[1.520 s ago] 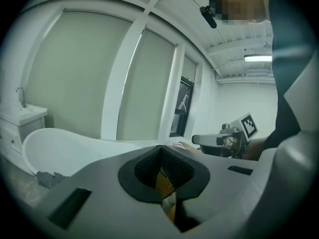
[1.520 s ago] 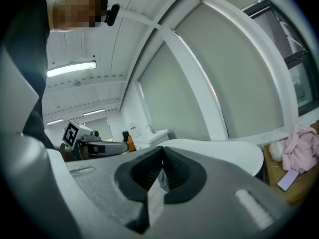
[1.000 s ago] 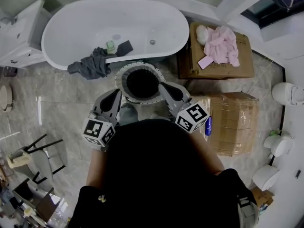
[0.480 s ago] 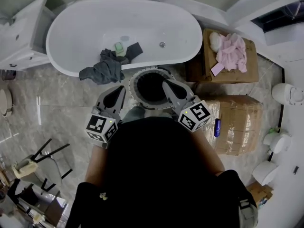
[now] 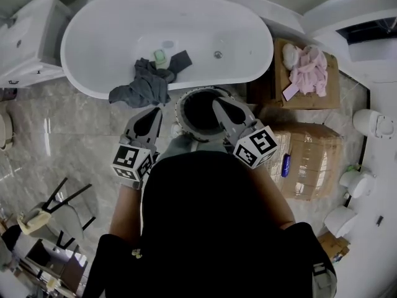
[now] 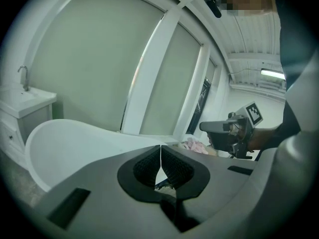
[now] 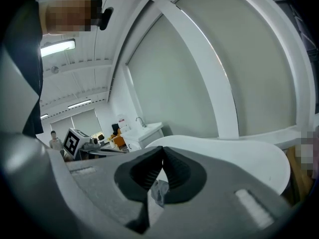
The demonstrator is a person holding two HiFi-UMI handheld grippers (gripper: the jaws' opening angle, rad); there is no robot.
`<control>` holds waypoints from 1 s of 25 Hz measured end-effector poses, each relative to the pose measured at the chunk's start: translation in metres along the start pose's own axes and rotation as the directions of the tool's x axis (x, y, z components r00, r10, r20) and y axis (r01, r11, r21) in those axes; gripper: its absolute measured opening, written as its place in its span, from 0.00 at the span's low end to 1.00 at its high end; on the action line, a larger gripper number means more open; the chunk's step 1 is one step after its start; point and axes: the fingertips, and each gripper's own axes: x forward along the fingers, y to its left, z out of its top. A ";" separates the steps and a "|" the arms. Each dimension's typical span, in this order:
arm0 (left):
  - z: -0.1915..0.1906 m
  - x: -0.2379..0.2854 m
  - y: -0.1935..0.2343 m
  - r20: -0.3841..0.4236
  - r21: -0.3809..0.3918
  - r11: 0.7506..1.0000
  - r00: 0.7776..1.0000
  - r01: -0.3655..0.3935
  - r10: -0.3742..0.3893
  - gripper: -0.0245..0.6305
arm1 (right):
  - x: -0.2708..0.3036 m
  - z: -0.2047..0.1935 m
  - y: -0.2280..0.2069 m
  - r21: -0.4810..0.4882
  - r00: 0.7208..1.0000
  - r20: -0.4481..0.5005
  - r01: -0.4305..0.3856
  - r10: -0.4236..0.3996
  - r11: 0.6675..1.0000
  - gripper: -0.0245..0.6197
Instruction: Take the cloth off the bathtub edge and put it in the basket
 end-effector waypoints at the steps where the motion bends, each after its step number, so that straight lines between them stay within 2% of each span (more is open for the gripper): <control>1: -0.001 0.001 0.005 0.002 -0.006 1.000 1.000 -0.009 0.010 0.06 | 0.004 0.001 0.000 -0.002 1.000 -0.004 -0.005 0.005 1.000 0.03; 5: -0.005 0.008 0.022 0.003 -0.020 0.998 0.999 -0.053 0.053 0.06 | 0.019 0.002 -0.003 0.001 0.999 -0.023 -0.029 0.029 1.000 0.03; 10: -0.025 0.023 0.046 -0.042 -0.050 0.992 0.993 -0.112 0.110 0.06 | 0.031 -0.001 -0.009 0.009 0.997 -0.059 -0.042 0.042 0.999 0.03; 15: -0.055 0.042 0.074 -0.127 -0.056 0.987 0.982 -0.149 0.141 0.06 | 0.037 -0.012 -0.020 0.021 0.994 -0.100 -0.031 0.033 0.999 0.03; 16: -0.063 0.046 0.081 -0.147 -0.060 0.985 0.978 -0.159 0.149 0.09 | 0.037 -0.015 -0.023 0.025 0.994 -0.109 -0.027 0.030 0.999 0.03; 20: -0.099 0.062 0.117 -0.239 -0.067 0.972 0.949 -0.227 0.205 0.21 | 0.035 -0.028 -0.033 0.041 0.990 -0.140 -0.003 0.009 0.999 0.03; 25: -0.155 0.084 0.163 -0.346 -0.044 0.951 0.897 -0.307 0.274 0.37 | 0.032 -0.046 -0.045 0.065 0.983 -0.180 0.036 -0.024 0.997 0.03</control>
